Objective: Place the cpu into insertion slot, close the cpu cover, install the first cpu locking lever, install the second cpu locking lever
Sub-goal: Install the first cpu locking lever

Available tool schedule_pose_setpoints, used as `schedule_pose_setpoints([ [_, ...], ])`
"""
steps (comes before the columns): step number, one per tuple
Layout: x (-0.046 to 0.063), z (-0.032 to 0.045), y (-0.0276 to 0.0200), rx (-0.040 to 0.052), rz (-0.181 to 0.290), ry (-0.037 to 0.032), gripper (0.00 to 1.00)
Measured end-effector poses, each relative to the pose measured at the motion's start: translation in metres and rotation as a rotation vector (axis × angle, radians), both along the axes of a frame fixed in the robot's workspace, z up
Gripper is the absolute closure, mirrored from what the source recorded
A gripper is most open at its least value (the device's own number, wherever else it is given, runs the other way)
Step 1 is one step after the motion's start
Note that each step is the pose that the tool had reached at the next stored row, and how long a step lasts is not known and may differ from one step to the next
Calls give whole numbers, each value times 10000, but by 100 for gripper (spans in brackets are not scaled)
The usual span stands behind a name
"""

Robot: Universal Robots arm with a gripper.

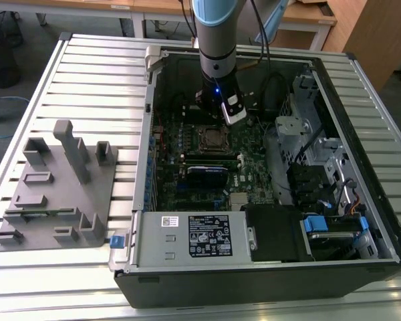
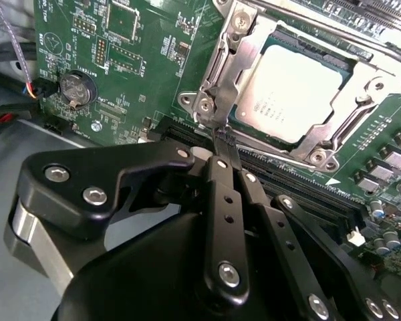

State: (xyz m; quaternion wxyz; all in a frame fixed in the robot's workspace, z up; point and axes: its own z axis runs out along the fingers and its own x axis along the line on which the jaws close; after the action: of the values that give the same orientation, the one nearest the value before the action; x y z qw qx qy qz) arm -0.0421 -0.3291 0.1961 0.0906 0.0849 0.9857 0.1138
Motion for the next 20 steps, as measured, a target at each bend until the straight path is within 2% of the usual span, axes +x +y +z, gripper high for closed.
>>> schedule_pose_setpoints([
  [4,1,26,3,5,-21,0,89],
  [10,-1,28,32,10,-100,-2,89],
  [20,-1,33,33,12,-105,-1,89],
])
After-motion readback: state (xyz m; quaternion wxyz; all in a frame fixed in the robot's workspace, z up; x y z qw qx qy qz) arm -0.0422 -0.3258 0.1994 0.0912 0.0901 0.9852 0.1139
